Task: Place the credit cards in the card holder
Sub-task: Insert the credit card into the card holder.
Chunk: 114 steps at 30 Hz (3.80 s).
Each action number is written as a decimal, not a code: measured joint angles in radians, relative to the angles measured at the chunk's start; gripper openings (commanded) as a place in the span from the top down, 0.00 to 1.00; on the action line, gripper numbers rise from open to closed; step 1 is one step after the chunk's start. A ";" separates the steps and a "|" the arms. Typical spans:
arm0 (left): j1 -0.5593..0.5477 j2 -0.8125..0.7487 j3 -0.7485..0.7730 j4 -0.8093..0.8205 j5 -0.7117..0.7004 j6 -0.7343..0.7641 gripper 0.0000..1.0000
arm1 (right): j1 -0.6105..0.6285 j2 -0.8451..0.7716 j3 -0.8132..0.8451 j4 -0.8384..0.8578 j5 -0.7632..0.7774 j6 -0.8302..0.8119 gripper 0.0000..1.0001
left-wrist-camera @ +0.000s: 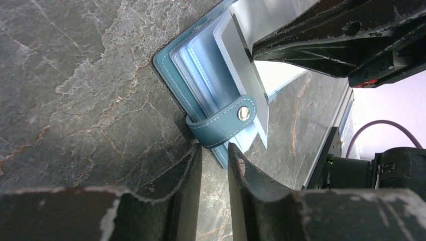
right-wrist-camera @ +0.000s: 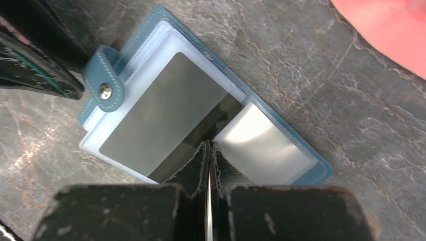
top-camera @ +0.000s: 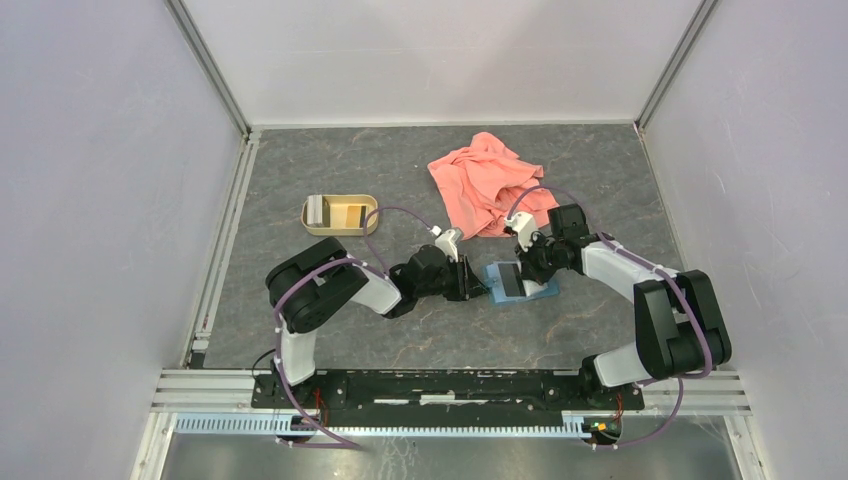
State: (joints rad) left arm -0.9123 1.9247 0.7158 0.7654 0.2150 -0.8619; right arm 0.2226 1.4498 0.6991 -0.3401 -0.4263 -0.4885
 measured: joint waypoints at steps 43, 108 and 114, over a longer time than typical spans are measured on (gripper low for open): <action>0.031 -0.196 -0.064 0.026 -0.094 0.095 0.00 | -0.061 0.066 0.026 -0.093 -0.177 -0.071 0.90; -0.033 0.334 0.498 0.042 0.210 -0.057 0.53 | -0.401 -0.241 0.034 -0.103 -0.346 -0.068 0.78; -0.005 0.166 0.408 -0.031 0.153 0.024 0.52 | -0.400 -0.217 0.034 -0.150 -0.476 -0.133 0.79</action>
State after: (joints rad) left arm -0.9176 2.0911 1.1236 0.7345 0.3676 -0.8379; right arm -0.1776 1.2331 0.7330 -0.4900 -0.9024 -0.6216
